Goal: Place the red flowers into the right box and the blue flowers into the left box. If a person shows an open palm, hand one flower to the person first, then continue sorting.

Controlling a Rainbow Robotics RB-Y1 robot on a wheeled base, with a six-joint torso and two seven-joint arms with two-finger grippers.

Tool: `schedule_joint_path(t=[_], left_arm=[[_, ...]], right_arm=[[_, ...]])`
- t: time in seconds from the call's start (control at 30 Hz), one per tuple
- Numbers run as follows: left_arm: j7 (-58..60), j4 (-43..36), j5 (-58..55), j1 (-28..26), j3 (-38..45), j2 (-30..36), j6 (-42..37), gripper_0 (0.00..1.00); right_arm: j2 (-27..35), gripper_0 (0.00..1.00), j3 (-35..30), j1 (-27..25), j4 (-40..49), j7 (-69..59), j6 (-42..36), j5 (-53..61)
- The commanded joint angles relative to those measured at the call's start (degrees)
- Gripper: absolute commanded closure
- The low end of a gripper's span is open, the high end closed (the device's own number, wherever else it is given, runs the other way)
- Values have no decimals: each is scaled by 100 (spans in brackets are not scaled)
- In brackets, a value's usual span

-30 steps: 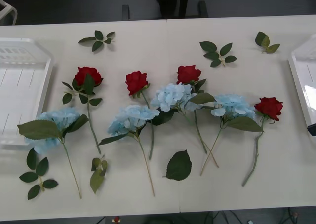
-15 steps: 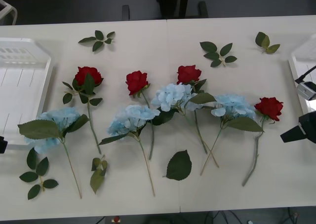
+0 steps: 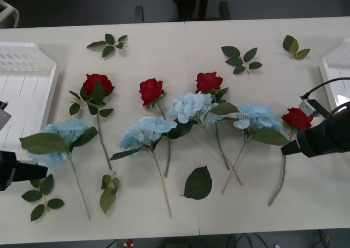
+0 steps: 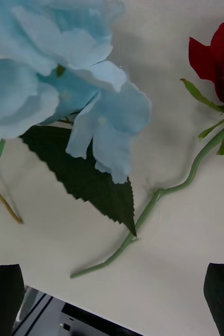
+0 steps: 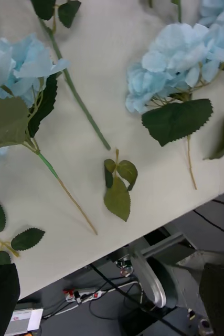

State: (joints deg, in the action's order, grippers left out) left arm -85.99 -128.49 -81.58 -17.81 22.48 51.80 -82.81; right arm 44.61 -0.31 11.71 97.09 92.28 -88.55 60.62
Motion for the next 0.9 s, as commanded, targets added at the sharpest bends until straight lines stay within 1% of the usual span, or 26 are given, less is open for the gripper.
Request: schedule_joint_path(t=[0.03, 0.13, 0.3, 0.57, 0.77, 0.9], left_arm=[[645, -273, 819, -82, -604, -452, 467, 0], [654, -273, 1470, 14, -921, -742, 573, 0], [724, -273, 2120, 32, -1211, -1023, 590, 0], [1313, -255, 2973, 357, -1615, -1084, 643, 0], [1752, 0, 3579, 770, -2028, -1199, 652, 0], [1752, 263, 3860, 990, -2283, -1207, 678, 0]], right_arm=[[-137, 0, 268, 411, -366, -105, 269, -120], [-137, 0, 400, 508, -560, -113, 497, -190], [-286, 0, 427, 639, -973, -87, 840, -313], [-480, 0, 435, 771, -1579, -25, 1174, -454], [-559, 0, 435, 771, -1614, 10, 1270, -674], [-656, 0, 435, 771, -1623, 10, 1341, -841]])
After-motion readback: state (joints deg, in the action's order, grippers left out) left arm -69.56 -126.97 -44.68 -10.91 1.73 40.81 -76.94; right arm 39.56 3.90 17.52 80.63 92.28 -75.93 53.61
